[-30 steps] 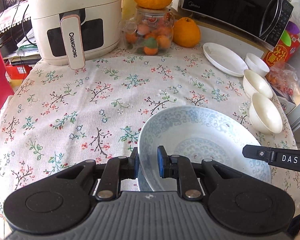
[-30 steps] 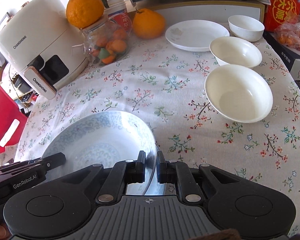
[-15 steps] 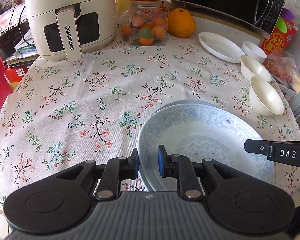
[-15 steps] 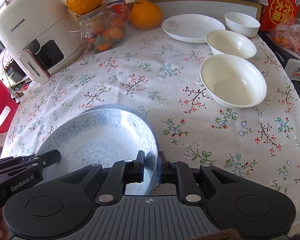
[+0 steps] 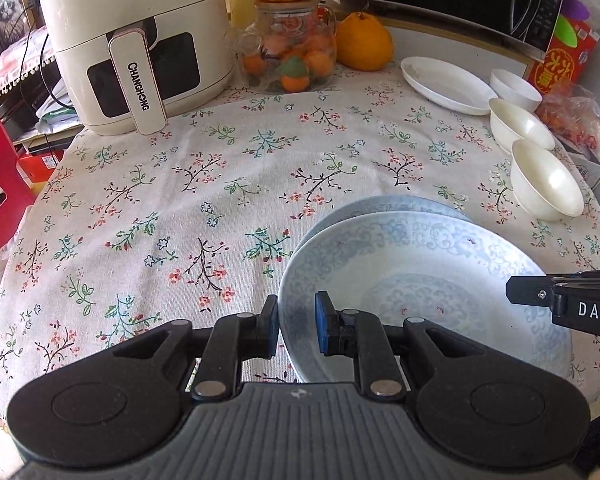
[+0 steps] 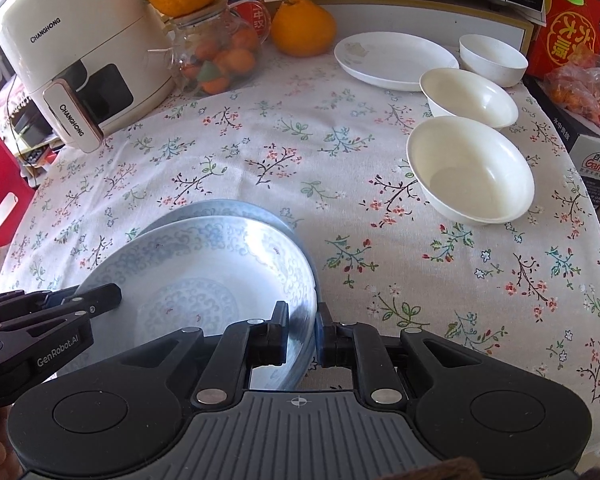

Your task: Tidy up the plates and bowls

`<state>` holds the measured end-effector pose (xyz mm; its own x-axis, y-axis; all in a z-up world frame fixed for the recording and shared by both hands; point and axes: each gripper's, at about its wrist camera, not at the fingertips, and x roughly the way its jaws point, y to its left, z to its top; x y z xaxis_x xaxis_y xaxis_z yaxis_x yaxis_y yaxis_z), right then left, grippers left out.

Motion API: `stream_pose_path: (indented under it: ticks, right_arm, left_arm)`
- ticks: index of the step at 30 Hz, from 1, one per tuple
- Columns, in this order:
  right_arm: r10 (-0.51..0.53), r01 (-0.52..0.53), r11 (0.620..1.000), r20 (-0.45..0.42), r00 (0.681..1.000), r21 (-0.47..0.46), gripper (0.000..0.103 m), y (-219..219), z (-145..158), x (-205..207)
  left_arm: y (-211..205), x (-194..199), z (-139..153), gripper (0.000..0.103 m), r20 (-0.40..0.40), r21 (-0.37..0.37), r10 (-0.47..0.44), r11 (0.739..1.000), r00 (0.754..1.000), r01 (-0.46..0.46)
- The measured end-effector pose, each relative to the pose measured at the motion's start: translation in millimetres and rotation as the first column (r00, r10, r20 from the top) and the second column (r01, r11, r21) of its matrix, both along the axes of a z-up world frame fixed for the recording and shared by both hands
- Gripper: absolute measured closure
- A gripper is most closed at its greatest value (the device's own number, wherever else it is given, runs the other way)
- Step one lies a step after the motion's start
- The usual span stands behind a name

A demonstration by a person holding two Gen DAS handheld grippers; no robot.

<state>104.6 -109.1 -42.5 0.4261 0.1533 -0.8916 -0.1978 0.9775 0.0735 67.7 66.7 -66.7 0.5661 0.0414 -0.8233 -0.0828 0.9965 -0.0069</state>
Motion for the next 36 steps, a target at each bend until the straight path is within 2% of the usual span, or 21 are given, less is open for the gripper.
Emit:
stream_pose_path:
  ticks: [5,19,32,36]
  right_arm:
    - [0.014,-0.014,1.000,0.012,1.000,-0.016,0.089,3.7,-0.2,-0.4]
    - [0.029,-0.027,0.998,0.029,0.999,-0.050,0.089,6.7,-1.4,-1.0]
    - [0.081,-0.073,0.987,0.053,0.995,-0.145,0.087,15.4,-9.0,-4.4]
    - [0.072,-0.065,0.989,0.048,0.996,-0.134,0.087,13.8,-9.0,-2.9]
  left_arm:
    - [3.0,0.6,-8.1,0.087,-0.040,-0.009,0.003,1.000,0.999,-0.003]
    - [2.9,1.0,-7.3,0.087,-0.034,0.002,0.002,1.000,0.999,-0.002]
    - [-0.2,1.2,-9.5,0.087,-0.023,0.021,-0.001,1.000,1.000,0.002]
    - [1.7,2.2,-9.5,0.087,-0.023,0.022,-0.003,1.000,1.000,0.004]
